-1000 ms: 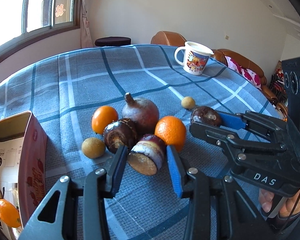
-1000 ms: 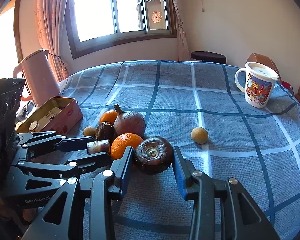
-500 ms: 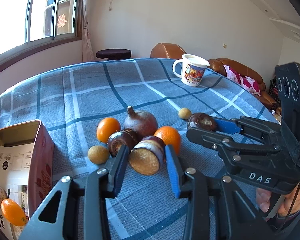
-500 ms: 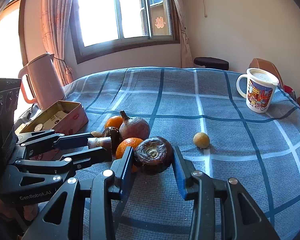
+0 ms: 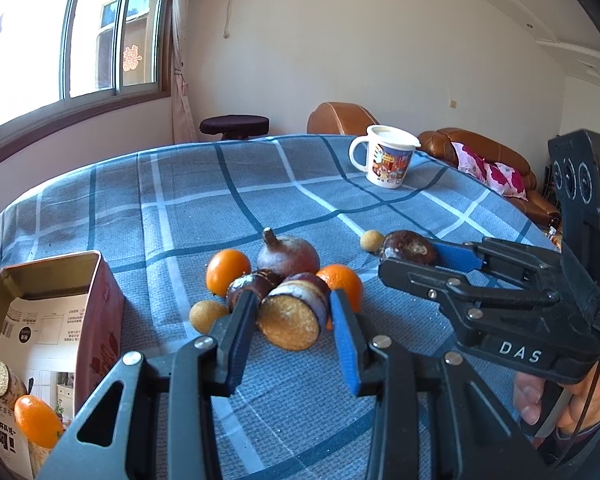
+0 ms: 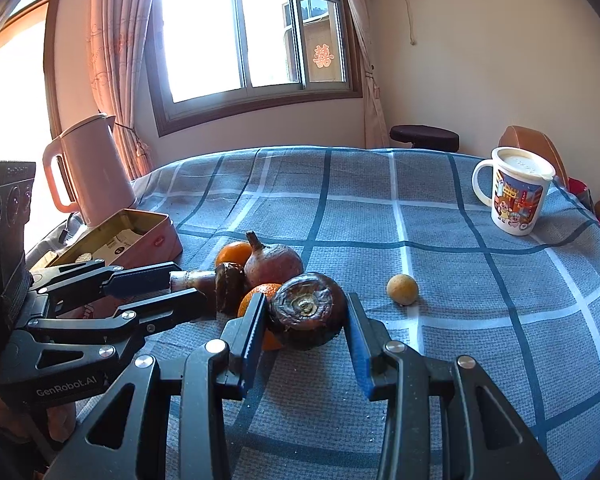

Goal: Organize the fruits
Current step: 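Grasp another halved mangosteen with the left tool while the right tool holds the mangosteen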

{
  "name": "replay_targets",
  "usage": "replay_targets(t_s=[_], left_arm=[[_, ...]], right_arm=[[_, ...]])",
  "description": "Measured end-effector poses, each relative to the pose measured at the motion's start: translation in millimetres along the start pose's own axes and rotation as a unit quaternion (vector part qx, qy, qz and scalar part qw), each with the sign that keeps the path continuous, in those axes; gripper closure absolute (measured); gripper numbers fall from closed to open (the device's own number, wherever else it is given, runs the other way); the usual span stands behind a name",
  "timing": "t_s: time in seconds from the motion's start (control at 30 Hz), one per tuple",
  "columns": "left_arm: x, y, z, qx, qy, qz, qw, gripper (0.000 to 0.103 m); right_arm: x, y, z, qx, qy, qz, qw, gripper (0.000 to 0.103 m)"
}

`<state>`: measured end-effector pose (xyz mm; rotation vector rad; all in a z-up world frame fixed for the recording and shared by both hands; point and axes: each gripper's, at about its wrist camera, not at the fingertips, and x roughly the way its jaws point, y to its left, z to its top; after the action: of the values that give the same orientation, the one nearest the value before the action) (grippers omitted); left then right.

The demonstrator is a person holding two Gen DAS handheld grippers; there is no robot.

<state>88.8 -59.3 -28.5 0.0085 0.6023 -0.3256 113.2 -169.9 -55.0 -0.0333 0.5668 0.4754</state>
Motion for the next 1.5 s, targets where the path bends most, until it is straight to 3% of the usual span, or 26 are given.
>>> replay_targets(t_s=[1.07, 1.5], left_arm=[[-28.8, 4.4, -3.4, -0.009, -0.077, 0.021, 0.9967, 0.064], [-31.4, 2.5, -2.8, -0.005, -0.088, 0.024, 0.9958, 0.065]], right_arm=[[-23.0, 8.0, -2.1, -0.022, -0.063, 0.006, 0.998, 0.063], [-26.7, 8.9, -2.3, -0.026, -0.072, 0.007, 0.997, 0.063]])
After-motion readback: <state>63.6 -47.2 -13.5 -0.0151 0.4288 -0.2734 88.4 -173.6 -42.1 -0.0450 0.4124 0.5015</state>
